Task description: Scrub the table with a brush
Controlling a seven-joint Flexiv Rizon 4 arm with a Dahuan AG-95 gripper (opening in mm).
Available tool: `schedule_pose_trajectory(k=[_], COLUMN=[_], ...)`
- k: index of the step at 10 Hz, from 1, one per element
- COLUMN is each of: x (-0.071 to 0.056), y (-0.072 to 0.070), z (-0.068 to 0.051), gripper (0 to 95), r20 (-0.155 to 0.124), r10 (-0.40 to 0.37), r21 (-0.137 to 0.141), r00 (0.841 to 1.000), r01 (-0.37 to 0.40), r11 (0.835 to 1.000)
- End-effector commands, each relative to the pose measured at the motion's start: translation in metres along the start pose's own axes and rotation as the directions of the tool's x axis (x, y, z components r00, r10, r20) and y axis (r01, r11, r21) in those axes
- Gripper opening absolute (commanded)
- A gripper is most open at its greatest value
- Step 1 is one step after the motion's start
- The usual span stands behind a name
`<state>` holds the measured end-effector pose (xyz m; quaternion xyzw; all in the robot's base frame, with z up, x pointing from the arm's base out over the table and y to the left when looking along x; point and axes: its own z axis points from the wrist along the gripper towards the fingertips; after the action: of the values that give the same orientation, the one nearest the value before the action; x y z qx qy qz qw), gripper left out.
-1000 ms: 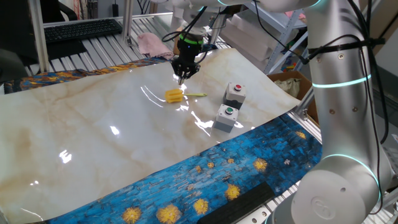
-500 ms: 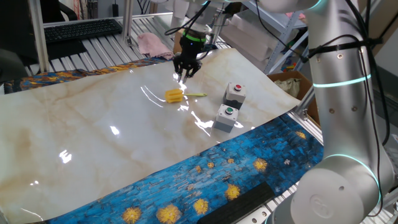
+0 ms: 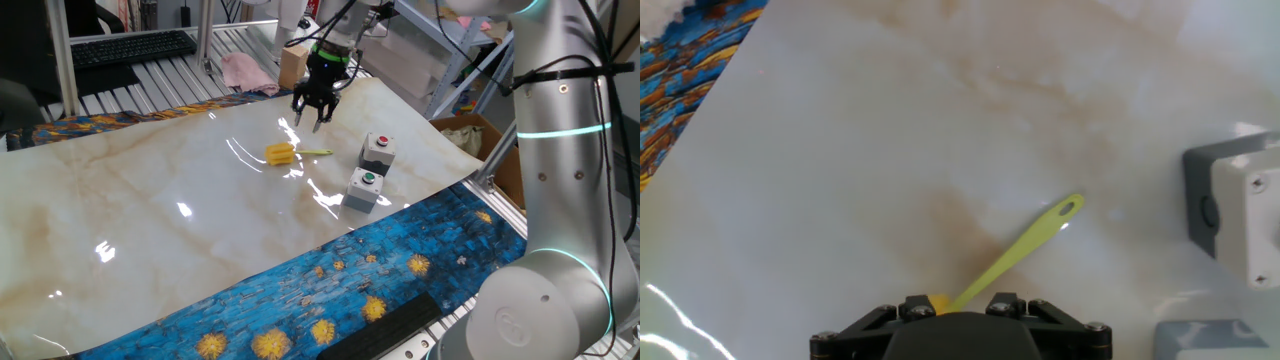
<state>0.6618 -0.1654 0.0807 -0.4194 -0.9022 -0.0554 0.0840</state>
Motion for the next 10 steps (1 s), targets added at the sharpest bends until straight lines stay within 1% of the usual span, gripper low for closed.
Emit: schedule_pose_trajectory(k=[1, 2, 3, 4, 5, 6, 7, 8, 10], x=[0.000, 0.000, 0.000, 0.001, 0.002, 0.003, 0.004, 0.006, 0.008], y=[-0.019, -0.027, -0.031, -0.037, -0.038, -0.039, -0.039, -0.040, -0.041], z=[-0.001, 0.000, 0.002, 0.005, 0.007, 0.007, 0.009, 0.010, 0.013], gripper=[38.0, 38.0, 38.0, 38.0, 38.0, 38.0, 38.0, 38.0, 38.0], r20=[0.040, 0.041, 0.043, 0.038, 0.032, 0.020, 0.015, 0.021, 0.022], r10=[0.164, 0.206, 0.232, 0.302, 0.361, 0.397, 0.439, 0.452, 0.463], r21=[-0.003, -0.016, -0.029, -0.062, -0.096, -0.117, -0.142, -0.150, -0.154], r00=[0.986, 0.978, 0.972, 0.952, 0.932, 0.918, 0.898, 0.892, 0.886], r01=[-0.164, -0.205, -0.231, -0.300, -0.357, -0.392, -0.433, -0.444, -0.455], r11=[0.986, 0.979, 0.973, 0.952, 0.929, 0.912, 0.890, 0.883, 0.877])
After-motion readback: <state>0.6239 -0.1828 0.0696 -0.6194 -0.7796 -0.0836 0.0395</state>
